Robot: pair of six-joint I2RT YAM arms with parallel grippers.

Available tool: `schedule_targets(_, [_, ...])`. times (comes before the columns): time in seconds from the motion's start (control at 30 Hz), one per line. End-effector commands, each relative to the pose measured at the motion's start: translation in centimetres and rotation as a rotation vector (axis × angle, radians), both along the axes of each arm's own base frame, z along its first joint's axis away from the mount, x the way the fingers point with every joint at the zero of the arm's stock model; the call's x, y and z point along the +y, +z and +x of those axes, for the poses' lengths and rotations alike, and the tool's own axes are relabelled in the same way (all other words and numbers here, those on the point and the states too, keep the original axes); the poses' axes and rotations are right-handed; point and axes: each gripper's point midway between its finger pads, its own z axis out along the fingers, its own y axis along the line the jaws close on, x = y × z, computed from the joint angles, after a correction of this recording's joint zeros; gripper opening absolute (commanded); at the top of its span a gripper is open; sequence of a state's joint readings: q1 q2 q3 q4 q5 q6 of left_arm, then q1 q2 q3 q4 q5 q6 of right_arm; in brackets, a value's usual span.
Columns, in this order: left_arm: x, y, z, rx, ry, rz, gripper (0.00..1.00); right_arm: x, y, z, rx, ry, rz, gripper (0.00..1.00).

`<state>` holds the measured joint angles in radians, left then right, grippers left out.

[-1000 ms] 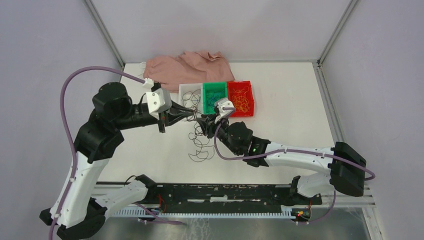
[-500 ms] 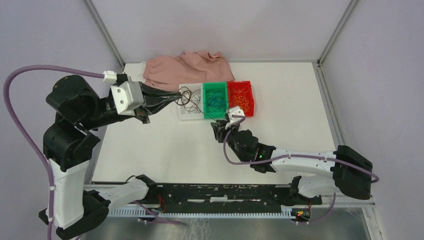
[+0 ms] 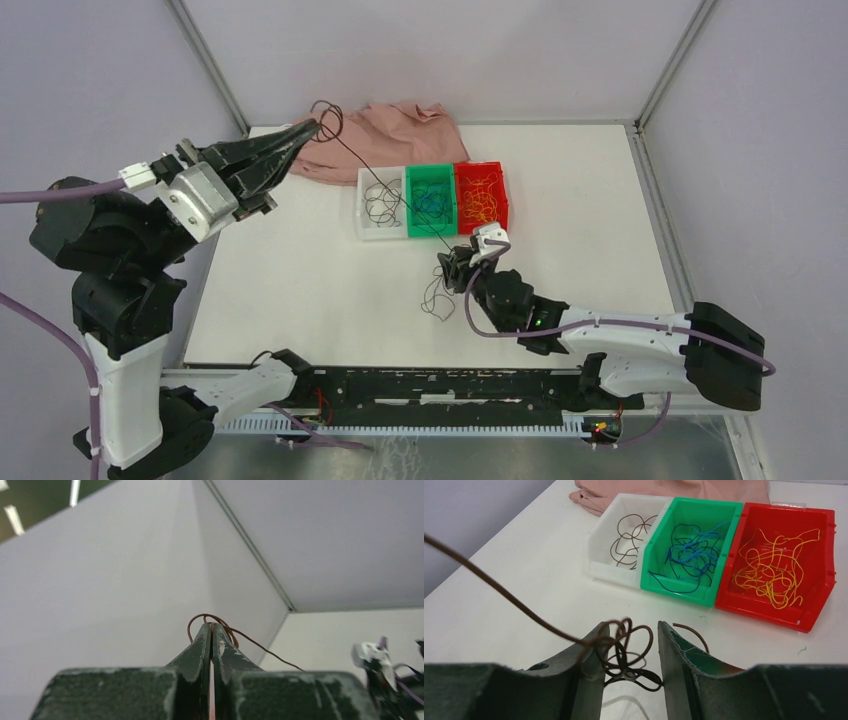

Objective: Untangle the cables

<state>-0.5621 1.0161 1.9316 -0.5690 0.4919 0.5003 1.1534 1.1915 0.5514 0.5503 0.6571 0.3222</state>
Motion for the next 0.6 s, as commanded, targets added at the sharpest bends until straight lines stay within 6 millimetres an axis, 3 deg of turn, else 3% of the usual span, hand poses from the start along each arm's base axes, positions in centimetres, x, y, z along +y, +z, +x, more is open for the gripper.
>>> schedule_targets(0.0, [4.2, 8.2, -0.3, -0.307, 0.197, -0.22, 0.03, -1.5, -0.9, 0.1, 0.015, -0.048, 0.001, 0.47])
schedule_targets(0.4, [8.4, 16.2, -2.2, -0.521, 0.346, -0.421, 0.03, -3.3, -4.0, 0.0, 0.053, -0.095, -0.035, 0.46])
schedule_targets(0.57, [8.9, 17.0, -2.4, -0.562, 0.373, -0.429, 0.03, -4.4, -4.8, 0.1, 0.076, -0.117, 0.009, 0.14])
